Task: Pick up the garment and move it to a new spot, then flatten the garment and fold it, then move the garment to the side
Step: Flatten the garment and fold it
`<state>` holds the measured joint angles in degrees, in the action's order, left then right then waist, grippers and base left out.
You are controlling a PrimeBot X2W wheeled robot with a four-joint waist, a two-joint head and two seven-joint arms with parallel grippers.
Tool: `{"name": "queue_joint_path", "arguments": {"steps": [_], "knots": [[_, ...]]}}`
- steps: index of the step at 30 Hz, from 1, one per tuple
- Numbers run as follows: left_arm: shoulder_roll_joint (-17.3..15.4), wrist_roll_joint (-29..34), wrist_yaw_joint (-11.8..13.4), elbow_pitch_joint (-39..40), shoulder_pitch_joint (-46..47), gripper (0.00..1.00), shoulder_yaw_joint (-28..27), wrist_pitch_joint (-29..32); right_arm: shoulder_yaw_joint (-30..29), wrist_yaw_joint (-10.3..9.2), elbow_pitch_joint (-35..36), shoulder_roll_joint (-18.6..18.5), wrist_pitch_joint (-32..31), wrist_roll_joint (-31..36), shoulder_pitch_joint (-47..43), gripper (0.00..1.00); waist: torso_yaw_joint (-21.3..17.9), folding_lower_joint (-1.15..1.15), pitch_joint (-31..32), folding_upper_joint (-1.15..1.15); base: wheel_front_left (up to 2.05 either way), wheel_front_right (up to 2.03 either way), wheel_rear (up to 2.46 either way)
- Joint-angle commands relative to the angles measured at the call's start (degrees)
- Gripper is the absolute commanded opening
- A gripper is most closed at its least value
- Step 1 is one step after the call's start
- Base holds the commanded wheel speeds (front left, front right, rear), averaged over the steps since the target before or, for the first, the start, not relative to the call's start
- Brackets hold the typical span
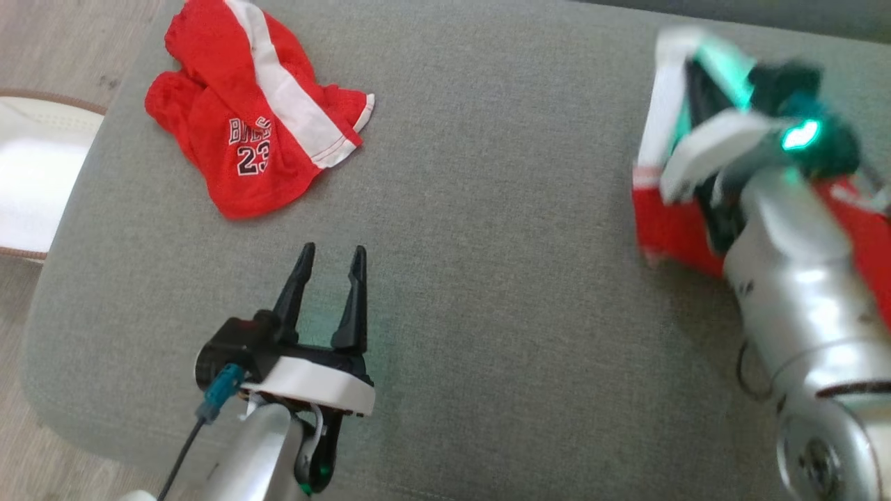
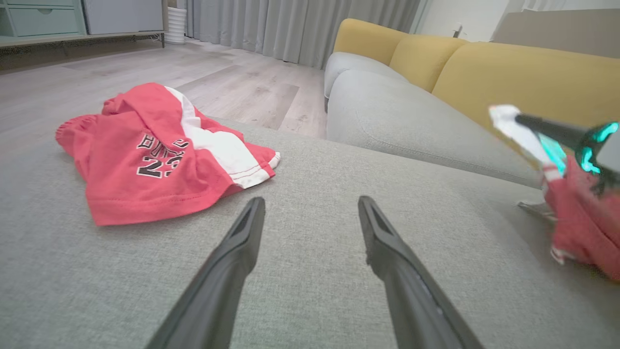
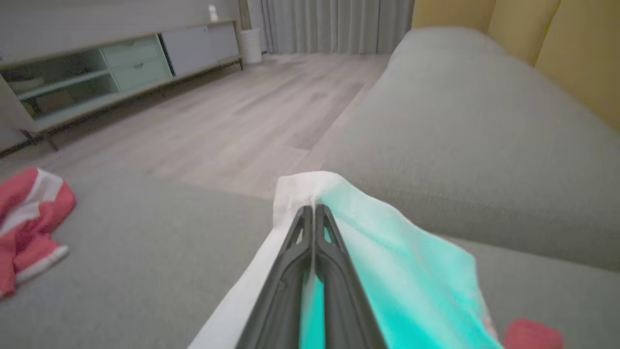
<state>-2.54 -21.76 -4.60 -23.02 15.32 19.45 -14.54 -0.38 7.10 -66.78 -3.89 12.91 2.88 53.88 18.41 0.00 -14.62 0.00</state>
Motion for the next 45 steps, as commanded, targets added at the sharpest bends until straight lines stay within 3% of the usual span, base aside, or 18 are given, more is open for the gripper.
{"name": "queue_joint_path", "arguments": {"steps": [1,7,13,24,30,31,32,38,45], "knots": [[-0.34,-0.3,0.15,1.91,0.78,1.0,-1.13,-0.46,0.56,0.39,3.8,1.02,1.6,-0.74,4.36,0.0,-0.24,0.0,0.42,0.0,0.0,0.0,0.0],[-0.34,-0.95,0.4,2.32,0.6,1.0,-1.36,-0.46,0.08,0.39,16.33,1.02,2.05,-4.98,5.3,0.0,-0.56,0.0,1.61,0.0,0.0,0.0,0.0],[-0.34,-0.62,0.4,2.1,-0.27,1.0,-2.23,-0.46,7.17,0.39,22.01,1.02,2.07,-6.53,0.49,0.0,-0.82,0.0,3.38,0.0,0.0,0.0,0.0],[-0.34,1.04,0.27,1.02,-3.26,1.0,-4.61,-0.46,31.2,0.39,32.35,1.02,2.08,-14.62,-20.8,0.0,-3.4,0.0,8.82,0.0,0.0,0.0,0.0],[-0.34,2.33,0.09,0.65,-5.13,1.0,-7.57,-0.46,42.57,0.39,32.1,1.02,0.24,-18.46,-29.22,0.0,-5.69,0.0,12.16,0.0,0.0,0.0,0.0],[-0.34,2.56,0.04,0.58,-5.47,1.0,-8.01,-0.46,44.4,0.39,31.63,1.02,-1.0,-19.36,-30.0,0.4,-6.06,0.0,12.6,0.0,0.0,0.0,0.0],[-0.34,2.79,-0.01,0.5,-5.76,1.0,-8.4,-0.46,45.92,0.39,31.35,1.02,-2.21,-20.74,-30.56,1.0,-6.41,0.0,12.96,0.0,0.0,0.0,0.0],[-0.34,3.45,-0.22,0.92,-7.02,1.0,-10.4,-0.46,45.91,0.39,31.27,1.02,-1.53,-24.96,-29.12,1.0,-9.28,0.0,14.07,0.0,0.0,0.0,0.0],[-0.34,3.5,-0.49,2.06,-7.7,1.0,-10.76,-0.46,35.84,0.39,31.39,1.02,1.34,-23.08,-27.5,1.0,-12.55,0.0,14.86,0.0,0.0,0.0,0.0]]}}
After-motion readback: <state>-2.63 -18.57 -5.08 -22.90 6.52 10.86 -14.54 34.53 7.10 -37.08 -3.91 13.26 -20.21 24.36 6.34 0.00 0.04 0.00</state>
